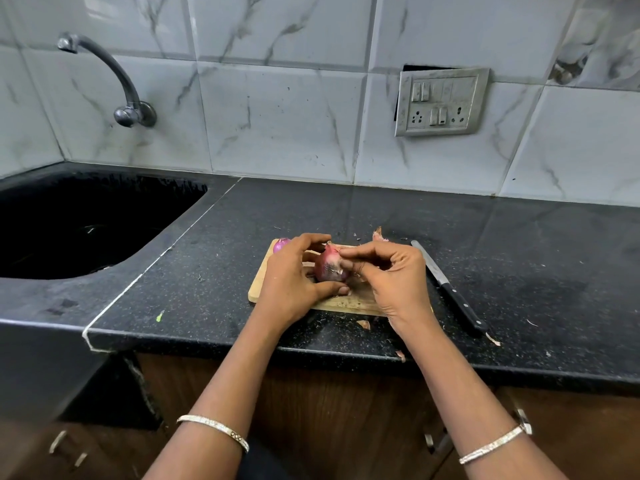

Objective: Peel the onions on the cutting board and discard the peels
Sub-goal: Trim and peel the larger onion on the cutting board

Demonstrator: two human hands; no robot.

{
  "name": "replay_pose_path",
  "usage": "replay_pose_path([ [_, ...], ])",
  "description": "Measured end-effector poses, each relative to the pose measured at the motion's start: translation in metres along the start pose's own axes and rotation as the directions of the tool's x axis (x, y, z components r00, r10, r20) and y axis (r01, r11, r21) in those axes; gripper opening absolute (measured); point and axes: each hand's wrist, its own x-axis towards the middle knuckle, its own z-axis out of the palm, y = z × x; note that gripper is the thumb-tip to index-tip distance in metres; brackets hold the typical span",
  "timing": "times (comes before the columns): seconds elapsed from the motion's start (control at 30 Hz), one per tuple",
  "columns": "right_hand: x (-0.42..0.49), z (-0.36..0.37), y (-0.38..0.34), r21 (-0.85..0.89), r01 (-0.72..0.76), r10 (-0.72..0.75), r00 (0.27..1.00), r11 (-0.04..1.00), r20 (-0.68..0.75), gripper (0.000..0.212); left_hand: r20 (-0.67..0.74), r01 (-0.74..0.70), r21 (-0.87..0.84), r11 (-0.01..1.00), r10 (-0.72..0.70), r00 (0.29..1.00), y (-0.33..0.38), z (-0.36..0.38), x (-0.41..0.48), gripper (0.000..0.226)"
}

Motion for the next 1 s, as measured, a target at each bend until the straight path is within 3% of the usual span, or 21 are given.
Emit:
replay_pose_path([
  [0.17, 0.003, -0.003, 0.009, -0.177, 0.020, -0.030, 0.998, 0.984, -0.052, 0.027, 0.026, -0.044, 0.028, 0.999, 0.043, 0.999, -0.002, 0.000, 0.001, 0.078],
  [0.33, 0.002, -0.003, 0.008, -0.188, 0.007, 0.000, 0.999, 0.982, 0.036, 0.017, 0.107, -0.007, -0.010, 1.000, 0.008, 0.994, -0.008, 0.001, 0.001, 0.068],
  [0.47, 0.001, -0.005, 0.005, -0.177, 0.016, -0.021, 0.999, 0.984, -0.027, 0.011, 0.105, -0.015, -0.018, 1.000, 0.016, 0.994, -0.007, 0.002, 0.001, 0.070],
  [0.7, 0.000, 0.001, 0.010, -0.378, 0.110, -0.139, 0.989, 0.919, -0.051, 0.011, 0.109, -0.098, 0.064, 0.993, 0.090, 0.990, 0.001, -0.001, -0.001, 0.077],
  [0.83, 0.001, -0.003, 0.011, -0.291, 0.038, -0.063, 0.995, 0.956, -0.078, 0.004, 0.100, -0.078, 0.099, 0.992, 0.068, 0.993, 0.000, -0.002, 0.000, 0.075],
  [1.0, 0.002, -0.006, 0.017, -0.319, -0.025, 0.012, 0.999, 0.947, -0.043, 0.006, 0.066, -0.094, 0.172, 0.981, 0.084, 0.994, 0.001, -0.002, -0.001, 0.071],
])
